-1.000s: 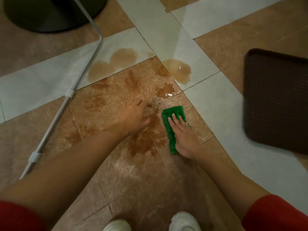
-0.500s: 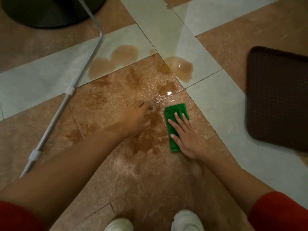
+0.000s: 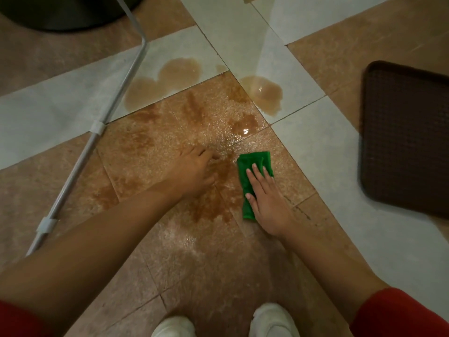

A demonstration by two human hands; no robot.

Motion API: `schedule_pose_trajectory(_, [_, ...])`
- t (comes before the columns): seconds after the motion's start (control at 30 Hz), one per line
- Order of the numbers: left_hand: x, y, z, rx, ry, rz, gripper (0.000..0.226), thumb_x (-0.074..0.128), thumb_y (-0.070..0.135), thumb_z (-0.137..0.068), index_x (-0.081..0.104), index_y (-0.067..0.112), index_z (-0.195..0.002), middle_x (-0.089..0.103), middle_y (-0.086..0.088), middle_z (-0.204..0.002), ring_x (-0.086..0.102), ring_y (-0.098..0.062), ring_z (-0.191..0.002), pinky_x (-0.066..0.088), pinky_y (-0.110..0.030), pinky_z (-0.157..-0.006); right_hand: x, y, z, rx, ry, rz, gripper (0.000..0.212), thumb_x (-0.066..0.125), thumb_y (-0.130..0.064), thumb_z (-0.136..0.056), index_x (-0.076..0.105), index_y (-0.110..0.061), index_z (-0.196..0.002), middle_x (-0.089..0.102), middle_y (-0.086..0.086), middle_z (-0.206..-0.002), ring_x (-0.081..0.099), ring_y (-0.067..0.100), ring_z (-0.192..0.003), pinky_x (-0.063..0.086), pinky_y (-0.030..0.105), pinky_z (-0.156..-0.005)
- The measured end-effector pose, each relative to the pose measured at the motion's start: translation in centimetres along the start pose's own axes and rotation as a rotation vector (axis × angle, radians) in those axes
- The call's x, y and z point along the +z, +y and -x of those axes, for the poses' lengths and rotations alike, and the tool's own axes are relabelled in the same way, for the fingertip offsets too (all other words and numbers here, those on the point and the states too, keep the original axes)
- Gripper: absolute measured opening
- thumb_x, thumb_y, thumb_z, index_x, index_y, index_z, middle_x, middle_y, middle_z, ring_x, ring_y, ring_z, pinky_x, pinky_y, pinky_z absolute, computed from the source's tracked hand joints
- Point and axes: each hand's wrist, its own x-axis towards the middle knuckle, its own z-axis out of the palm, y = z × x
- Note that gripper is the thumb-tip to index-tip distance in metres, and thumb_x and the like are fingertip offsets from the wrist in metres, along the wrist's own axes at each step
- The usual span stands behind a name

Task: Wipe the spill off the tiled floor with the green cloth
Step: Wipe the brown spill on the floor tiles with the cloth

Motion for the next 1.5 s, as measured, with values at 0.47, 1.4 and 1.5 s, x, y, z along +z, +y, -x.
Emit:
schedule_pose_trajectory(0.47, [0.4,1.1,-0.1,0.016,-0.007,-0.006,0.060,0.059,0.031,-0.083,0.034,0.022,-0.137,0.042,-0.008,-0.140,0.036,-0.027,-0.128,0.032,-0.044,-0.104,-1.6,-0.9,-2.2,-0.013,-0.103,0.006,0.063,0.031,-0.033,-0.101,-0.006,-0.019,-0.149,-0.018,-0.004,-0.154,-0.024,0.015,-0.138,-0.011,0.032,-0.114])
schedule_pose_trajectory(1.4, [-1.2,0.1,0.2,-0.051,0.085,0.149,0.064,0.061,0.022,-0.082,0.033,0.021,-0.140,0.050,-0.006,-0.132,0.043,-0.025,-0.119,0.037,-0.036,-0.096,-1.3,-0.5,-2.6,-0.212,-0.119,0.068,0.053,0.019,-0.039,-0.100,0.007,-0.025,-0.149,-0.012,-0.008,-0.151,-0.023,0.015,-0.139,-0.017,0.029,-0.111])
schedule_pose_trajectory(1.5, [-1.2,0.0,0.5,-0.050,0.091,0.135,0.063,0.061,0.027,-0.083,0.032,0.021,-0.139,0.050,-0.005,-0.132,0.043,-0.025,-0.119,0.037,-0.035,-0.094,-1.4,-1.7,-4.2,-0.089,-0.099,0.058,0.054,0.019,-0.038,-0.102,0.000,-0.023,-0.149,-0.015,-0.004,-0.154,-0.026,0.016,-0.136,-0.014,0.032,-0.113])
